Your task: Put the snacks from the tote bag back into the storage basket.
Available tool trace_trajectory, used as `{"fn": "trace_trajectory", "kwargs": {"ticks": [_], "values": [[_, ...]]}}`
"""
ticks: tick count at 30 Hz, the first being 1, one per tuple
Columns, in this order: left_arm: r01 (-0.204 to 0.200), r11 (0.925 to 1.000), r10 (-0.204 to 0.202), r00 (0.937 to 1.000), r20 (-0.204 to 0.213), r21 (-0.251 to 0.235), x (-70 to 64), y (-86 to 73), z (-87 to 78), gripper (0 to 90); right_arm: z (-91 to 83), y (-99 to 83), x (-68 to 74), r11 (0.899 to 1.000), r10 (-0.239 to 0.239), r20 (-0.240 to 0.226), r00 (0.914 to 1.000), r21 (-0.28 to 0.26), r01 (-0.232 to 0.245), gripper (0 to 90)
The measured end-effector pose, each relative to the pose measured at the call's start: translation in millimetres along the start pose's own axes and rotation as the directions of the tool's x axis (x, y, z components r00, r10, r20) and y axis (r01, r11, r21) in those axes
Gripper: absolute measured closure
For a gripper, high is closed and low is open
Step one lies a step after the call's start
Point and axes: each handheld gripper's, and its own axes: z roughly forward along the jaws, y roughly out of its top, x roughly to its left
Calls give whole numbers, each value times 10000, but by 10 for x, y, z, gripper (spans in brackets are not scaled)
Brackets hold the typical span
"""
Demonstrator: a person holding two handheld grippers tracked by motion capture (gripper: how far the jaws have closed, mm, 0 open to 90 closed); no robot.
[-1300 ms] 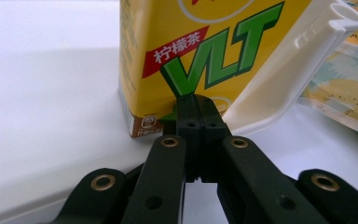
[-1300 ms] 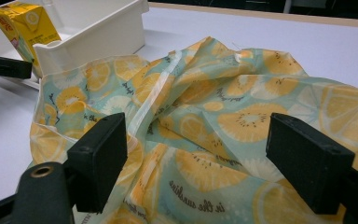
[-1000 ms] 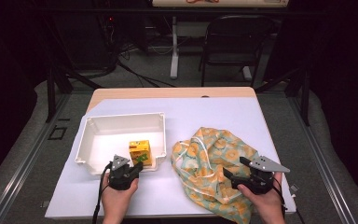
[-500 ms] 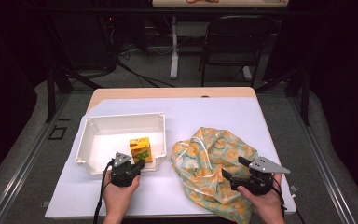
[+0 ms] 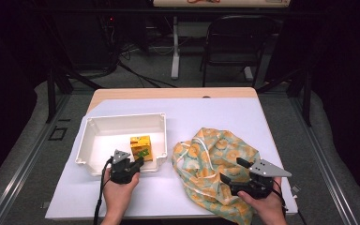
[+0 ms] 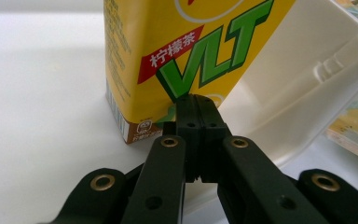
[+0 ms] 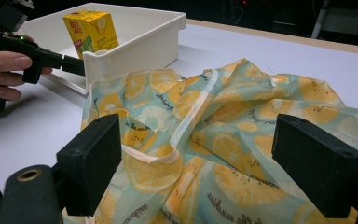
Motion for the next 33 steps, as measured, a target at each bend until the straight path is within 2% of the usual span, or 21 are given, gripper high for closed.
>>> {"fn": "trace_trajectory", "kwargs": {"ticks": [9, 14, 19, 22, 24, 33], "values": [[139, 9999, -139, 9999, -34, -50, 13, 20, 23, 888, 5, -6, 0, 10000, -30, 61, 10000, 56, 30, 151], [349, 9987, -363, 9987, -366, -368, 9, 29, -79, 818, 2, -5, -1, 9999, -89, 47, 9999, 68, 88, 151], [648, 9957, -699, 9945, -783, -665, 136, 41, -225, 839, 3, -10, -5, 9999, -89, 76, 9999, 84, 89, 151], [1083, 9910, -1157, 9888, -948, -792, 241, 59, -246, 869, 4, -11, -7, 9999, -82, 93, 9999, 89, 82, 151], [1206, 9888, -1289, 9871, -950, -876, 283, 82, -230, 890, 6, -10, -8, 9999, -81, 63, 9999, 96, 81, 151], [1015, 9926, -1069, 9906, -850, -661, 273, 201, -79, 900, 19, -12, -14, 9999, -69, 139, 9999, 159, 67, 152]]}}
